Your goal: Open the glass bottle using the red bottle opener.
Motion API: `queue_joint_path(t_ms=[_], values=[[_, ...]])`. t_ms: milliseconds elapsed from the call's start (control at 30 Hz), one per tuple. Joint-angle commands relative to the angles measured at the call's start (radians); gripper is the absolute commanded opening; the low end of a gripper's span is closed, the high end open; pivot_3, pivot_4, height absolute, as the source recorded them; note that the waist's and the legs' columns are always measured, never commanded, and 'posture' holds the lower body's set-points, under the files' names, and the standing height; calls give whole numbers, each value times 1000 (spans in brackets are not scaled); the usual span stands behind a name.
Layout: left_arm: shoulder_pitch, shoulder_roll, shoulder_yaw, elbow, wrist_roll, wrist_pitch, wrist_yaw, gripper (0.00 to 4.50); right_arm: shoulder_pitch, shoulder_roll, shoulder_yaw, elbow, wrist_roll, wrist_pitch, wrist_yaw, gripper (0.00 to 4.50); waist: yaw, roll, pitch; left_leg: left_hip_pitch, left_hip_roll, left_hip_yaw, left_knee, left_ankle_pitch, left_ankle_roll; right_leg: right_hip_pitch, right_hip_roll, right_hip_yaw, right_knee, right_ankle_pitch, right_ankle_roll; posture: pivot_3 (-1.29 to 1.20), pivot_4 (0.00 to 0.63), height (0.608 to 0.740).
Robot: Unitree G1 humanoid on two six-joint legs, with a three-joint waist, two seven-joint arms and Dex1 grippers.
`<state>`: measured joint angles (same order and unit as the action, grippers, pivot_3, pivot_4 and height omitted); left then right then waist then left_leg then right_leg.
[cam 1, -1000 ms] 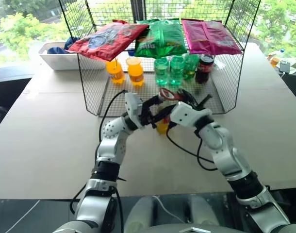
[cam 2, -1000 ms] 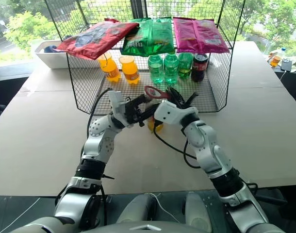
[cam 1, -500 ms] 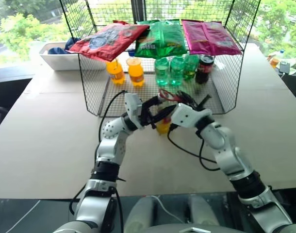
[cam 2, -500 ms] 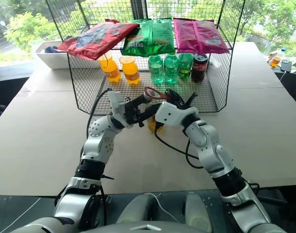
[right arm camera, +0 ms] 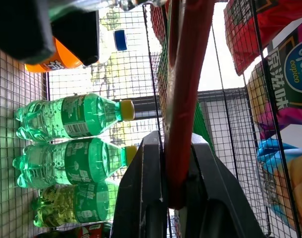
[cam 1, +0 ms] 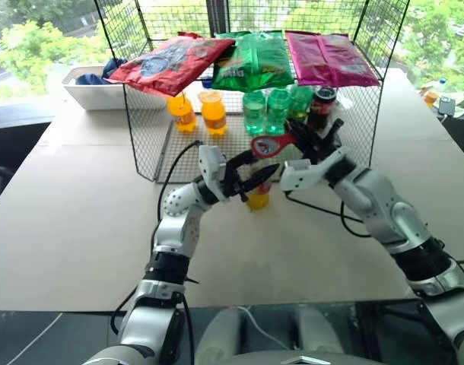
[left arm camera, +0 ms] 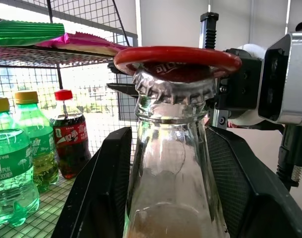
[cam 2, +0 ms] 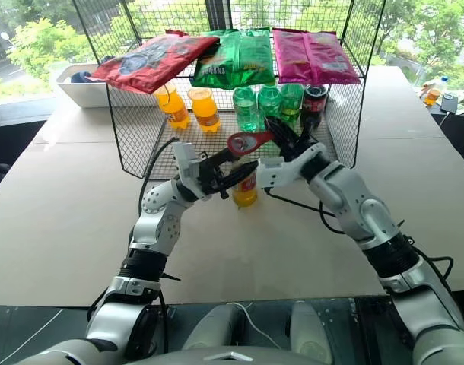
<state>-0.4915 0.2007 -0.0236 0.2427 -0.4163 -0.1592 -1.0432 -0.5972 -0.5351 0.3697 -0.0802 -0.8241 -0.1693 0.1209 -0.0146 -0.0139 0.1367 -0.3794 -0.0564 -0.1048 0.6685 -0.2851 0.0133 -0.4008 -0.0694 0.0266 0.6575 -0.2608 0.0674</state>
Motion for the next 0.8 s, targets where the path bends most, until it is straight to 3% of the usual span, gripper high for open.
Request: queue_joint_path(t_ms=[33,400,800], values=[[11,10,-8,12,14,5,-1,2039,-31,-12,-57,-9,-11,0,-19,0,1,0,0,0,0,0,0,0,0,0,0,0,0,0,0,0,150,740],[8,11,-7,32,18,-3,-5,2039,-46,28,-94,-38,-11,12,-43,0,1,0,0,0,0,0,0,0,0,0,0,0,0,0,0,0,150,740],[8,9,-10,39,19,-7,-7,2039,54,23,-113,-21,6,15,-36,0,0,0,0,0,0,0,0,0,0,0,0,0,0,0,0,0,150,740]])
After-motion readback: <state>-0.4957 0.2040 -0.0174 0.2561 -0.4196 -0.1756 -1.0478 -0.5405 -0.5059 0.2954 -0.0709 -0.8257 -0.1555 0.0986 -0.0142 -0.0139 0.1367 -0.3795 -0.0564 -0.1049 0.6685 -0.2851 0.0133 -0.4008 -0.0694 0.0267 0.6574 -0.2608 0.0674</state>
